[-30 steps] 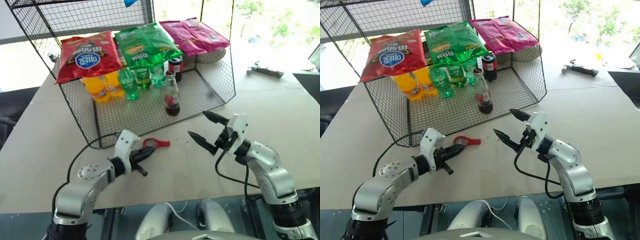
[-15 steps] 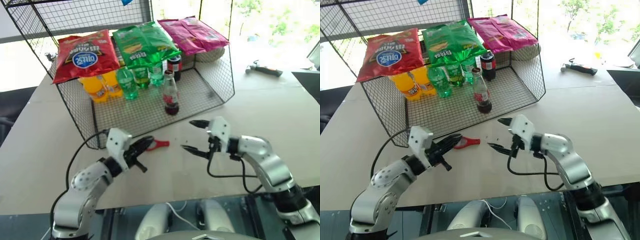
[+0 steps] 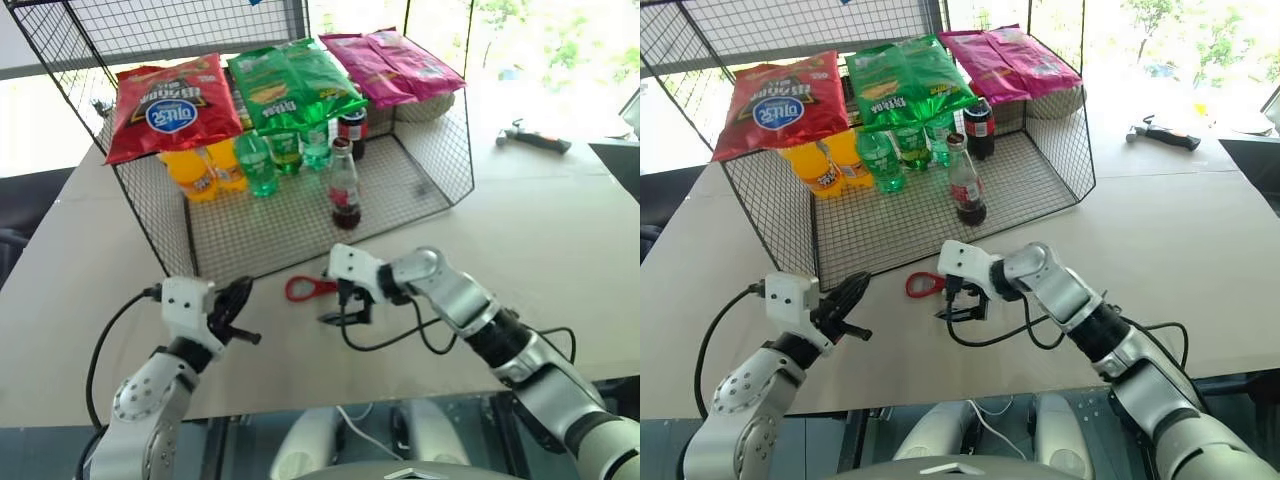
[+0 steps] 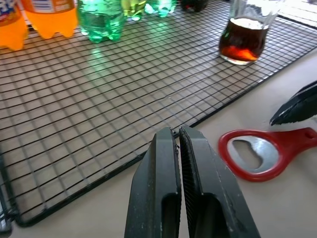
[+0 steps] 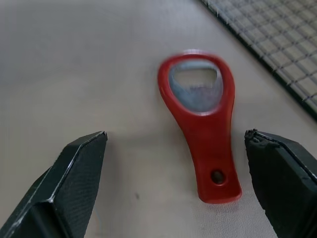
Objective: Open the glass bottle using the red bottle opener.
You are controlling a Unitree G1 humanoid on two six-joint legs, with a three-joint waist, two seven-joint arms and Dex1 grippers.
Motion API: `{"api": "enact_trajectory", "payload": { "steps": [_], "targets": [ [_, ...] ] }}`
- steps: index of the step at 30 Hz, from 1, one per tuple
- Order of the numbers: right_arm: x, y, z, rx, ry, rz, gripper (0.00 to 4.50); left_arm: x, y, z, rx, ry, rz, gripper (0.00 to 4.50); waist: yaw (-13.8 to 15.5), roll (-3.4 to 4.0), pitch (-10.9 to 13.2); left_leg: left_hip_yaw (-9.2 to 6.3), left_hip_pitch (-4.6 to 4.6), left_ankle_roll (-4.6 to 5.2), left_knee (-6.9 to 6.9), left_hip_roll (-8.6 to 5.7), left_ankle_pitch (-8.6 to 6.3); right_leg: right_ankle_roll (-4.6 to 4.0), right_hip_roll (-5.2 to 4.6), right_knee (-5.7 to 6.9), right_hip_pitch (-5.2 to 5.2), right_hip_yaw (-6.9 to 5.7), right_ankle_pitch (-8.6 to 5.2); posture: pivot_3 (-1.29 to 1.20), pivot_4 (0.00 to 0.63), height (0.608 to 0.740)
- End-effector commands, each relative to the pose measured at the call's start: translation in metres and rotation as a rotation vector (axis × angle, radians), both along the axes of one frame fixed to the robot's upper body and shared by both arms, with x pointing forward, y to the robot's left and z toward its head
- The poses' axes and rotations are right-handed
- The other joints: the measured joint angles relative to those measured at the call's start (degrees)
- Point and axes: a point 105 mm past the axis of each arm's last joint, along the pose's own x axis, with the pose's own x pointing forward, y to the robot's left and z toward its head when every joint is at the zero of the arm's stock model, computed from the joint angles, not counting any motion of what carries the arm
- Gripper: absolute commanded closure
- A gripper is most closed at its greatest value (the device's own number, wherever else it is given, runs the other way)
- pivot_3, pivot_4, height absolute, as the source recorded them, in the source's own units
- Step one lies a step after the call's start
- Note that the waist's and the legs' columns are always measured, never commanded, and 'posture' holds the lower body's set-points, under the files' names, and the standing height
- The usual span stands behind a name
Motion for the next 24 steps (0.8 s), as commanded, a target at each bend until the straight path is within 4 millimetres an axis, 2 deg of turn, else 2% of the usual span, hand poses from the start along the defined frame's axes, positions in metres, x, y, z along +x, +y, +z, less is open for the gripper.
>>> {"api": "enact_trajectory", "payload": {
  "steps": [1,3,5,10,12,15,21,24],
  "targets": [
    [-0.003,-0.007,-0.017,-0.113,0.028,0.018,0.42,-0.001,0.0,0.006,0.019,-0.036,0.01,4.5,-0.09,0.01,-0.01,0.0,0.01,0.0,0.0,0.0,0.0,0.0,0.0,0.01,0.0,0.0,0.0,0.0,0.15,0.735],
    [-0.004,-0.013,-0.022,-0.157,0.045,0.008,1.12,-0.001,0.002,0.006,0.023,-0.036,0.02,4.5,-0.08,0.03,-0.02,0.0,0.05,-0.01,0.0,0.0,0.0,0.0,0.0,0.04,0.01,0.01,0.0,0.0,0.15,0.735],
    [-0.002,-0.015,-0.022,-0.172,0.039,0.0,2.08,-0.001,0.003,0.005,0.022,-0.035,0.027,4.5,-0.05,0.03,-0.04,0.0,0.09,-0.02,0.0,0.0,0.01,0.0,0.01,0.06,0.01,-0.01,0.0,0.0,0.15,0.735],
    [0.004,-0.017,-0.021,-0.195,-0.003,-0.014,4.11,-0.001,0.005,0.002,0.038,-0.023,0.032,4.5,-0.1,0.01,-0.07,0.0,0.14,-0.06,0.03,-0.01,0.04,0.0,0.01,0.07,0.05,0.0,0.01,0.0,0.15,0.735],
    [0.007,-0.016,-0.018,-0.188,-0.017,-0.032,4.14,-0.001,0.005,0.0,0.042,-0.015,0.033,4.5,-0.12,0.01,-0.1,-0.01,0.19,-0.1,0.03,0.0,0.06,-0.02,0.03,0.09,0.07,-0.02,0.03,0.0,0.15,0.735],
    [0.011,-0.013,-0.013,-0.158,-0.047,-0.047,4.42,-0.001,0.004,-0.001,0.045,-0.01,0.028,4.5,-0.23,-0.04,-0.17,-0.02,0.26,-0.41,0.02,0.04,0.01,-0.1,0.08,0.11,0.11,-0.01,0.08,0.0,0.15,0.735],
    [0.015,-0.011,0.004,-0.077,-0.077,-0.088,4.42,0.001,0.003,-0.002,0.045,-0.006,0.021,4.5,-0.48,-0.04,-0.17,-0.22,0.25,-0.57,0.02,0.17,0.09,-0.31,0.22,0.14,0.12,-0.19,0.22,0.0,0.15,0.735],
    [0.016,-0.014,0.007,-0.066,-0.084,-0.103,4.42,0.001,0.003,-0.003,0.046,-0.001,0.014,4.5,-0.3,-0.03,-0.16,-0.4,0.2,-0.65,0.03,0.17,0.15,-0.36,0.22,0.14,0.12,-0.36,0.25,0.0,0.15,0.735]
  ]
}}
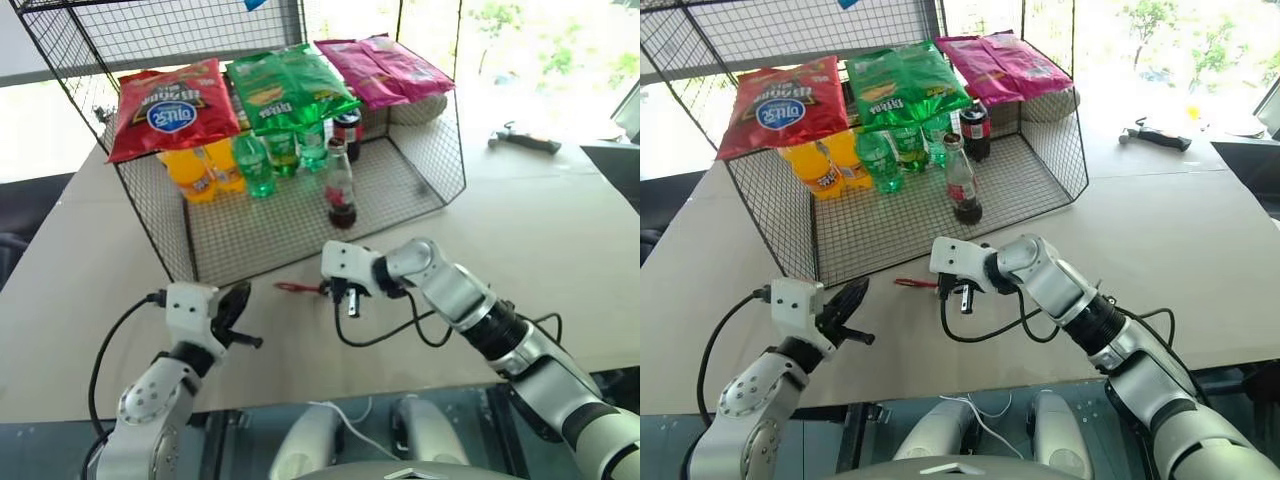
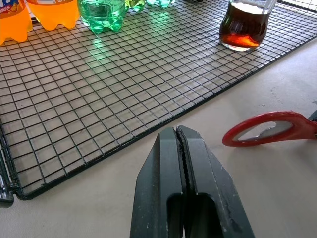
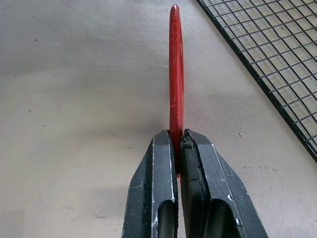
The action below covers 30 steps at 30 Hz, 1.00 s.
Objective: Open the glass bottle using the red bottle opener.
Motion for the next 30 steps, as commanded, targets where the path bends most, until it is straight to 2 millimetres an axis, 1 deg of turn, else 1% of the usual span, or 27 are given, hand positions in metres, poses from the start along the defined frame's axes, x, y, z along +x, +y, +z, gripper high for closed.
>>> {"api": "enact_trajectory", "payload": {
  "steps": [1,6,8,11,17,21,24,26,28,30],
  "targets": [
    [0.01,-0.014,-0.005,-0.022,-0.008,-0.088,4.42,0.001,0.002,0.006,0.016,-0.02,-0.006,4.5,0.16,0.0,0.0,-0.04,-0.01,-0.08,0.0,0.0,0.05,0.0,0.0,0.0,0.0,-0.04,0.0,0.0,0.15,0.735],
    [0.005,-0.002,-0.017,-0.061,-0.013,-0.063,4.42,0.002,0.004,0.004,0.031,-0.013,-0.004,4.5,0.02,-0.01,-0.01,-0.13,-0.03,-0.2,-0.01,0.0,0.12,-0.01,0.0,0.0,0.0,-0.13,0.0,0.0,0.15,0.735],
    [0.006,0.001,-0.02,-0.063,-0.009,-0.071,4.42,0.002,0.005,0.004,0.034,-0.012,-0.003,4.5,-0.61,-0.02,-0.01,-0.15,-0.01,-0.25,-0.02,0.02,0.14,-0.02,0.02,0.0,0.01,-0.15,0.0,0.0,0.15,0.735],
    [0.01,0.0,-0.024,-0.086,-0.028,-0.088,4.42,0.001,0.006,0.004,0.036,-0.011,0.003,4.5,-1.35,-0.02,-0.02,-0.18,0.02,-0.21,-0.06,0.06,0.12,-0.1,0.06,0.01,0.01,-0.16,0.05,0.0,0.15,0.735],
    [0.012,-0.003,-0.029,-0.115,-0.046,-0.087,4.42,-0.001,0.007,0.003,0.037,-0.009,0.01,4.5,-1.26,-0.03,-0.02,-0.35,0.1,-0.41,-0.07,0.31,0.24,-0.15,0.26,0.02,0.11,-0.36,0.09,0.0,0.15,0.735],
    [0.011,0.002,-0.019,-0.042,-0.026,-0.096,4.42,-0.001,0.007,0.003,0.036,-0.01,0.012,4.5,-1.28,-0.03,-0.02,-0.44,0.2,-0.44,-0.08,0.41,0.26,-0.16,0.34,0.02,0.23,-0.46,0.09,0.0,0.15,0.735],
    [0.013,-0.002,-0.008,0.017,-0.015,-0.112,4.42,0.001,0.009,0.005,0.029,-0.02,0.017,4.5,-1.21,-0.02,-0.01,-0.48,0.18,-0.45,-0.08,0.45,0.26,-0.16,0.39,0.01,0.22,-0.48,0.09,0.0,0.15,0.735],
    [0.013,-0.006,0.003,0.07,0.006,-0.116,4.42,0.002,0.008,0.008,0.019,-0.034,0.015,4.5,-1.07,0.0,0.02,-0.5,0.13,-0.45,-0.08,0.45,0.26,-0.17,0.38,-0.02,0.21,-0.48,0.09,0.0,0.15,0.735],
    [0.011,-0.011,0.019,0.145,0.04,-0.118,4.42,0.004,0.006,0.013,-0.011,-0.064,0.009,4.5,-0.81,-0.01,0.07,-0.53,-0.02,-0.46,-0.07,0.41,0.28,-0.19,0.36,-0.06,0.1,-0.5,0.11,0.0,0.15,0.735],
    [0.009,-0.015,0.028,0.181,0.06,-0.119,4.42,0.005,0.002,0.018,-0.043,-0.088,-0.005,4.5,-0.6,-0.01,0.11,-0.54,-0.19,-0.57,-0.06,0.35,0.35,-0.37,0.29,-0.11,0.01,-0.51,0.22,0.0,0.15,0.735]
  ]
}}
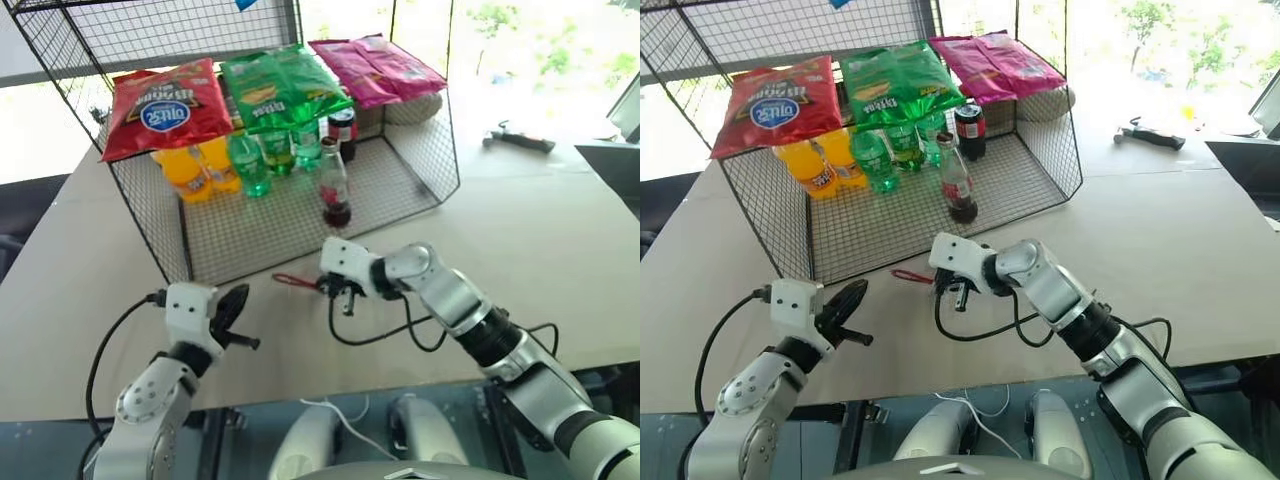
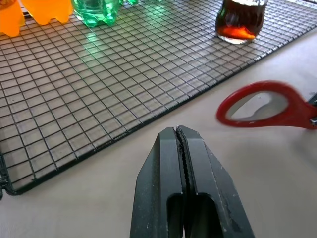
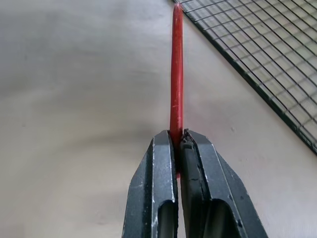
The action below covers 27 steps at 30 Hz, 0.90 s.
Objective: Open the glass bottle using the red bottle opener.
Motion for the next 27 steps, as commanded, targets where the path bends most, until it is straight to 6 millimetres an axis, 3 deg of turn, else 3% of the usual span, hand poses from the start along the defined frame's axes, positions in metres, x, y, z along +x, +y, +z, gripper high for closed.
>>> {"api": "enact_trajectory", "payload": {
  "steps": [1,9,18,27],
  "targets": [
    [0.003,-0.012,0.027,0.098,0.004,-0.021,4.42,0.003,-0.003,0.02,-0.049,-0.093,-0.013,4.5,0.02,-0.02,0.02,0.01,-0.05,-0.03,0.0,-0.03,0.02,0.0,-0.04,-0.01,0.0,0.01,0.0,0.0,0.15,0.735],
    [-0.01,-0.023,0.044,0.222,0.129,0.004,4.42,0.004,-0.01,0.033,-0.238,-0.148,-0.047,4.5,-0.38,-0.02,0.08,0.05,-0.1,0.21,-0.33,0.01,0.1,-0.06,-0.04,-0.1,-0.18,0.06,-0.03,0.0,0.15,0.735],
    [-0.045,-0.034,0.059,0.349,0.403,0.094,4.42,-0.012,-0.045,0.053,-0.624,-0.142,-0.306,4.5,-0.23,-0.04,0.13,0.06,-0.17,0.5,-0.32,-0.01,-0.06,-0.05,-0.11,-0.2,-0.17,0.02,-0.03,0.0,0.15,0.735],
    [-0.047,-0.039,0.071,0.465,0.566,0.075,4.42,-0.027,-0.062,0.058,-0.774,-0.067,-0.485,4.5,-0.24,-0.03,0.14,0.08,-0.17,0.52,-0.31,-0.01,-0.07,-0.05,-0.1,-0.19,-0.16,0.02,-0.03,0.0,0.15,0.735]
  ]
}}
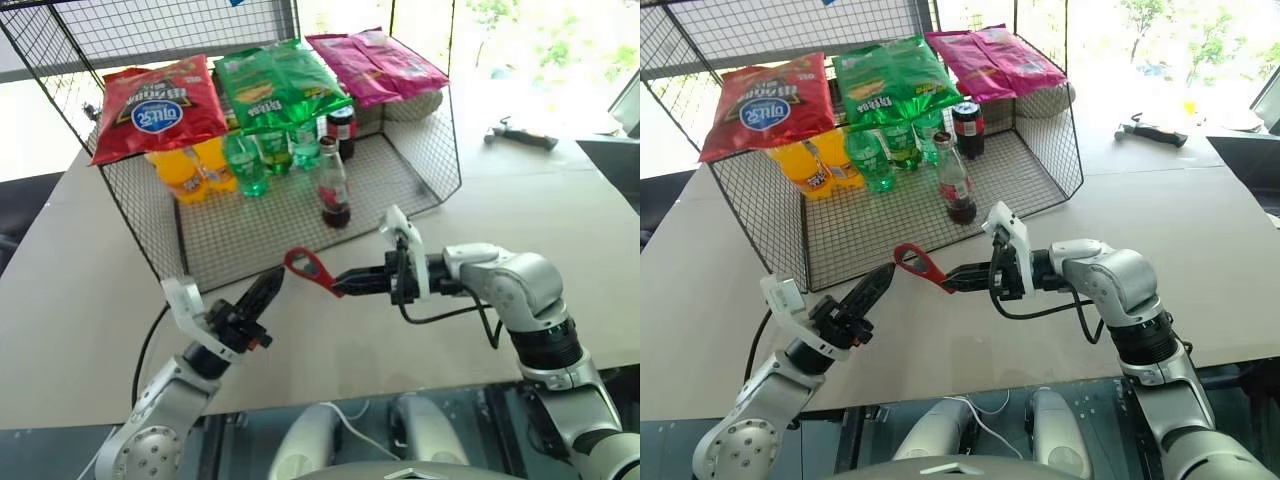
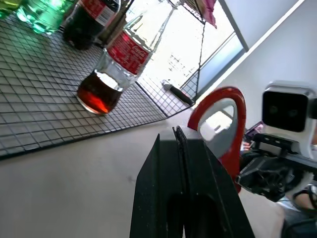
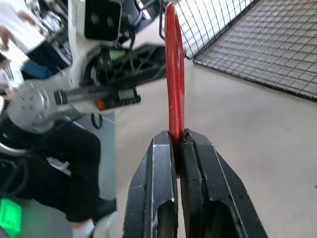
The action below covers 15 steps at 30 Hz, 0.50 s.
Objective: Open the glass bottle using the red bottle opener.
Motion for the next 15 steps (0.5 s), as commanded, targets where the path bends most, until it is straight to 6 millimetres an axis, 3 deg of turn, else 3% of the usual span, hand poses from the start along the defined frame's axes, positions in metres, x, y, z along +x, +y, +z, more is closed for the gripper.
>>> {"api": "enact_trajectory", "payload": {
  "steps": [1,10,11,13,15],
  "targets": [
    [-0.005,-0.001,0.013,0.067,0.025,0.025,4.42,-0.007,-0.009,0.016,-0.046,-0.053,-0.083,4.5,0.06,0.0,0.0,0.0,0.0,0.0,0.0,0.0,0.0,0.0,0.0,0.0,0.0,0.0,0.0,0.0,0.15,0.735],
    [0.002,-0.008,0.013,0.1,0.072,-0.02,4.42,0.0,-0.002,0.017,-0.012,-0.063,-0.044,4.5,0.04,0.0,0.0,0.05,0.01,-0.09,0.0,0.0,0.05,0.0,0.0,0.0,0.0,0.03,0.0,0.0,0.15,0.735],
    [0.002,-0.008,0.013,0.102,0.073,-0.022,4.5,-0.001,-0.002,0.017,-0.01,-0.06,-0.047,3.95,0.04,0.0,0.0,0.05,0.0,-0.08,0.0,0.0,0.05,-0.01,0.0,0.0,0.0,0.04,0.0,0.0,0.15,0.735],
    [0.002,-0.009,0.014,0.106,0.075,-0.024,4.5,0.0,-0.001,0.016,-0.01,-0.059,-0.043,3.51,0.03,0.01,0.0,0.06,0.0,-0.08,0.0,0.0,0.05,0.0,0.0,0.0,0.0,0.04,0.0,0.0,0.15,0.735],
    [0.003,-0.01,0.015,0.119,0.083,-0.024,4.5,0.003,0.002,0.019,-0.023,-0.071,-0.01,2.62,0.04,0.01,0.0,0.06,0.0,-0.07,0.0,0.0,0.04,0.0,0.0,0.0,0.0,0.04,0.0,0.0,0.15,0.735]
  ]
}}
